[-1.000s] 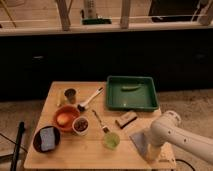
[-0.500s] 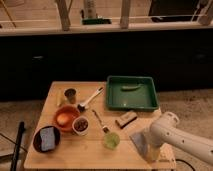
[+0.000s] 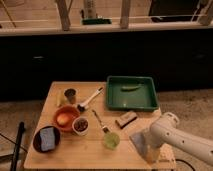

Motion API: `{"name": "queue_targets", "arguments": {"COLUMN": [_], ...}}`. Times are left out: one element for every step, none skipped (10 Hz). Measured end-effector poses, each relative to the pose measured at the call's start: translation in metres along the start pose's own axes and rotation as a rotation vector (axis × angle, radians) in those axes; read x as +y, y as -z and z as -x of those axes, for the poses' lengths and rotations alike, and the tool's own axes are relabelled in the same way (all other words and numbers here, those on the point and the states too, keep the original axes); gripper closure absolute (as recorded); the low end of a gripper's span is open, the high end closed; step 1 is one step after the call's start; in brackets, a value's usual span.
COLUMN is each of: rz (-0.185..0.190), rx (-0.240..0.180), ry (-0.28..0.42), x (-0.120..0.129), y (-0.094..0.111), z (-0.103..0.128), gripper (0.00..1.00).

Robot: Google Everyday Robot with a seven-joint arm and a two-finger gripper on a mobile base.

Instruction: Wipe tray with towel

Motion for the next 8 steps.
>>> {"name": "queue_targets", "arguments": {"rz": [0.011,0.014,0.019,0.02,0.023,0.028,0.032,0.037], "rx": [0.001,-0.005,-0.01,-0.005,-0.004,-0.003,-0.004,-0.003], "ry": [0.024,0.046,0.055,0.065,0.074,0.084,0.096,0.104], "x": [-0.001,-0.006,-0.009,-0.01,-0.012,-0.013,-0.015,-0.016], "y": [0.0,0.001,0.003,0.005,0.007,0.008,0.008,0.008], "z": [0.003,0.011,0.014,0.011,0.012,0.012,0.014,0.013], "gripper": [0.2,0.2,0.2,0.2,0.2,0.2,0.23,0.31]}}
